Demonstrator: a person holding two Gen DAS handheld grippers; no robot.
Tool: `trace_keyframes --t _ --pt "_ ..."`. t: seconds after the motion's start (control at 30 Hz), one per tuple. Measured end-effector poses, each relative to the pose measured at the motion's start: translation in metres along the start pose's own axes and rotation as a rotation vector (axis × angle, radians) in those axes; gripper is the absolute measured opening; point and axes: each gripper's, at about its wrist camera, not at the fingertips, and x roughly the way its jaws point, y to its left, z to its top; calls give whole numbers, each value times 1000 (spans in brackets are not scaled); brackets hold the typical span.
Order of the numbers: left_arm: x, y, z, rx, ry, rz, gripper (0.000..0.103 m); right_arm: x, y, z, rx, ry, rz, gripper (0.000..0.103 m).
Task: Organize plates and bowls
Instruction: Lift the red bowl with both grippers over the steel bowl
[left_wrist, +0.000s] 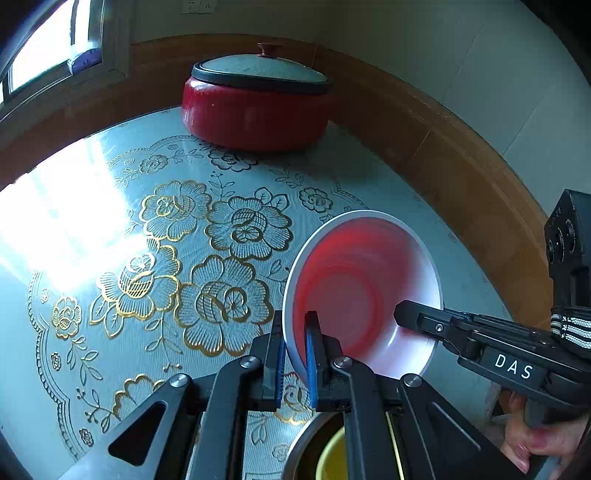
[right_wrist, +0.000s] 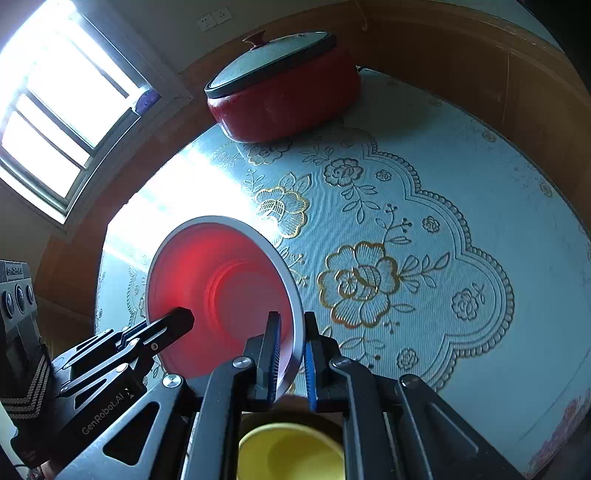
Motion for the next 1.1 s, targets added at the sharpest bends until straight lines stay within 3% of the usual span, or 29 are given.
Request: trace_keyframes --t 0.57,1.1 --pt "-41 -31 -47 86 4 -44 9 -49 -6 -69 97 -60 -24 11" --pt "-54 -45 -79 147 39 -59 9 -58 -17 -119 191 -62 -24 12"
